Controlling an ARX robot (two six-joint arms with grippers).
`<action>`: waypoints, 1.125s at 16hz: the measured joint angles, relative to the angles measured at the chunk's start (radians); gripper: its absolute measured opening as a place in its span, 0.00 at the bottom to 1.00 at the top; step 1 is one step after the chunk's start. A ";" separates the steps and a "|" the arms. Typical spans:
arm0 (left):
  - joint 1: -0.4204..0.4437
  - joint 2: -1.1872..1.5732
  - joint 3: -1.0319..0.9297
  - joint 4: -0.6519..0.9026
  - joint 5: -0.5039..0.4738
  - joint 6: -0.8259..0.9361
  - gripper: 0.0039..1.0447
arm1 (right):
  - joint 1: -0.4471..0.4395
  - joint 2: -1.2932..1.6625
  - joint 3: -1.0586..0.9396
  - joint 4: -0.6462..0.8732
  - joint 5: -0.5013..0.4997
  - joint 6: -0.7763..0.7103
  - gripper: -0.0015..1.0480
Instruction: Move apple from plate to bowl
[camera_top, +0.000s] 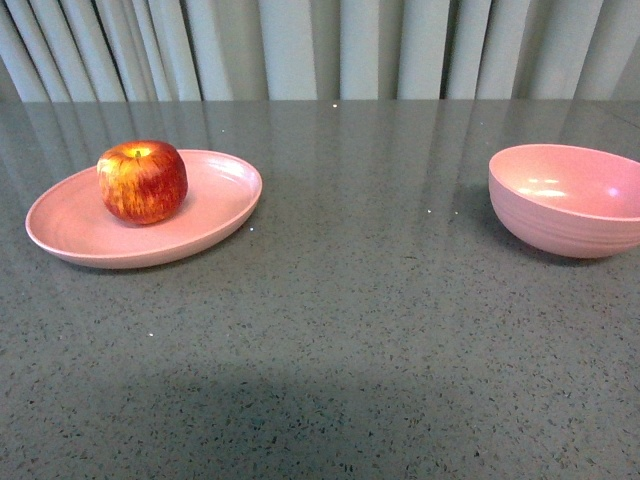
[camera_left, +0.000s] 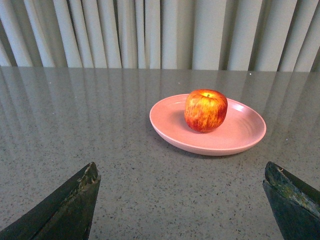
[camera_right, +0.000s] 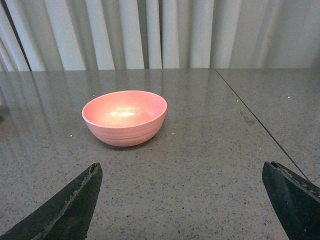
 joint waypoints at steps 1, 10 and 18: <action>0.000 0.000 0.000 0.000 0.000 0.000 0.94 | 0.000 0.000 0.000 0.000 0.000 0.000 0.94; 0.000 0.000 0.000 0.000 0.000 0.000 0.94 | 0.000 0.000 0.000 0.000 0.000 0.000 0.94; 0.000 0.000 0.000 0.000 0.000 0.000 0.94 | 0.000 0.000 0.000 0.000 0.000 0.000 0.94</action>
